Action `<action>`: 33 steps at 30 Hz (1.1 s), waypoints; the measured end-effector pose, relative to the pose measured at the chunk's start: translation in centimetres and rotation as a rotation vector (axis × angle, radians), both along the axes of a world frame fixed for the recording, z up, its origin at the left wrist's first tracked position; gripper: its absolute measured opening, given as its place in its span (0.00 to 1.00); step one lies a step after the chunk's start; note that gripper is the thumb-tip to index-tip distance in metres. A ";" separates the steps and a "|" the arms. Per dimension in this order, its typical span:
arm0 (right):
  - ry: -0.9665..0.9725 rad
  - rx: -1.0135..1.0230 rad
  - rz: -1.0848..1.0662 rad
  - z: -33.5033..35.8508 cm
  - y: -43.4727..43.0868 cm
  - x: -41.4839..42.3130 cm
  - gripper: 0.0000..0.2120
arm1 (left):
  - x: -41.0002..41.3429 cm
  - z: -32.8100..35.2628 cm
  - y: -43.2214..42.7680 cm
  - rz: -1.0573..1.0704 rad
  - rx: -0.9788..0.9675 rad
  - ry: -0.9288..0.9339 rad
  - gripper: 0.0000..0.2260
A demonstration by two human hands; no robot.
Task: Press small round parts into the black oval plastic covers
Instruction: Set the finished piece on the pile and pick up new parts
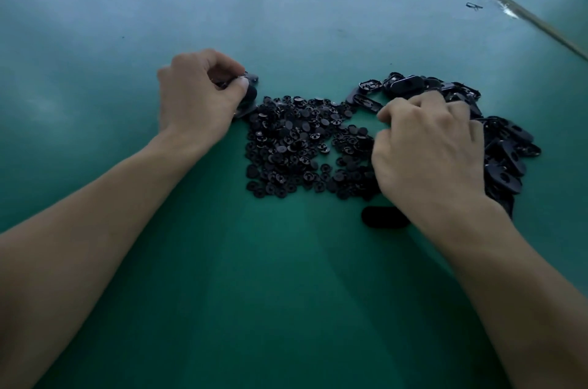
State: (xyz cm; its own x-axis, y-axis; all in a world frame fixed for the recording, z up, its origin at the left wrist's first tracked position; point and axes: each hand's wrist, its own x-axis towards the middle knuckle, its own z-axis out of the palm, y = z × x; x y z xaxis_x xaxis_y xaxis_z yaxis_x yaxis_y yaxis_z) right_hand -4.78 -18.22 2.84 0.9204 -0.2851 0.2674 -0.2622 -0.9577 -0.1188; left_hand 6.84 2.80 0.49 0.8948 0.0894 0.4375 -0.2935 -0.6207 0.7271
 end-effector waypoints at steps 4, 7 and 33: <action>0.114 -0.032 -0.054 0.0 -0.2 0.0 0.14 | 0.1 -0.1 0.1 0.024 0.023 0.074 0.03; 0.093 -0.014 -0.017 -0.2 -0.1 0.1 0.14 | 0.2 -0.1 0.2 0.056 0.053 0.074 0.04; -0.257 0.161 0.138 -1.0 -2.1 1.3 0.12 | -2.4 -0.4 -2.8 -0.190 0.041 -0.172 0.02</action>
